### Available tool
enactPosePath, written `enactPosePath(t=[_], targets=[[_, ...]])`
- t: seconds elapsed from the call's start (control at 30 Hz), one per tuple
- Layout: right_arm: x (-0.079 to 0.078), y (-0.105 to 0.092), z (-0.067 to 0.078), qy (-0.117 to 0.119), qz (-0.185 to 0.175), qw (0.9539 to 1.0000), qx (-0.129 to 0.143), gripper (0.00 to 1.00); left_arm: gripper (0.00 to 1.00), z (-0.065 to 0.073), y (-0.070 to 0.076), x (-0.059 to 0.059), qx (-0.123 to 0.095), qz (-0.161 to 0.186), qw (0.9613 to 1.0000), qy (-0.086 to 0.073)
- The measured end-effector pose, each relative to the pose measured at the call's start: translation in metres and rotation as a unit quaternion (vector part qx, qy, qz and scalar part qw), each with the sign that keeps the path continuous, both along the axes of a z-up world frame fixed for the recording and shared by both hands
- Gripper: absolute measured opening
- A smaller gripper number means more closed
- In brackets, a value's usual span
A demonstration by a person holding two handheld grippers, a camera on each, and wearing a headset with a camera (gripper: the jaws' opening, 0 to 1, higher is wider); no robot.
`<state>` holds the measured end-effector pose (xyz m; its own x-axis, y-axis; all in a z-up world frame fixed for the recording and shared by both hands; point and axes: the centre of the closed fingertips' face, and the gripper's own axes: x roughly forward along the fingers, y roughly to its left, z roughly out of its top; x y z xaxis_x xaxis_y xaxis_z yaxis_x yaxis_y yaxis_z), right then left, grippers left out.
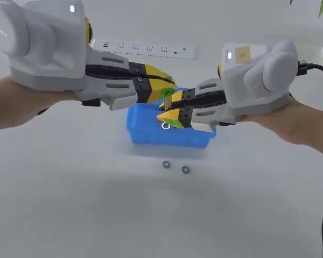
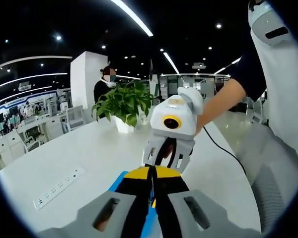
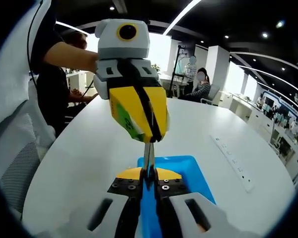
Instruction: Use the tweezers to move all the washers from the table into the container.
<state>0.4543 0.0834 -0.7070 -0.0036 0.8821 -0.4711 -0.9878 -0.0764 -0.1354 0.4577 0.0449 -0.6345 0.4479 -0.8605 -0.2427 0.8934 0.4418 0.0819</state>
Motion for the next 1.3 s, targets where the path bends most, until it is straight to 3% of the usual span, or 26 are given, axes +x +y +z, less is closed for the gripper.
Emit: enactPosePath(t=[0.17, 0.7, 1.1, 1.3], targets=[[0.000, 0.001, 0.003, -0.004, 0.001, 1.0000, 0.004, 0.10, 0.04, 0.003, -0.002, 0.000, 0.008, -0.004, 0.9998, -0.015], [0.003, 0.001, 0.006, 0.015, -0.017, 0.9997, 0.013, 0.13, 0.04, 0.004, -0.001, 0.003, 0.020, -0.008, 0.9994, -0.027], [0.002, -0.001, 0.006, 0.032, -0.031, 0.9990, 0.010, 0.26, 0.04, 0.010, 0.000, 0.007, 0.020, -0.008, 0.9991, -0.038], [0.002, -0.008, 0.003, 0.034, -0.052, 0.9980, 0.008, 0.36, 0.04, 0.017, 0.002, -0.001, 0.021, -0.008, 0.9988, -0.043]])
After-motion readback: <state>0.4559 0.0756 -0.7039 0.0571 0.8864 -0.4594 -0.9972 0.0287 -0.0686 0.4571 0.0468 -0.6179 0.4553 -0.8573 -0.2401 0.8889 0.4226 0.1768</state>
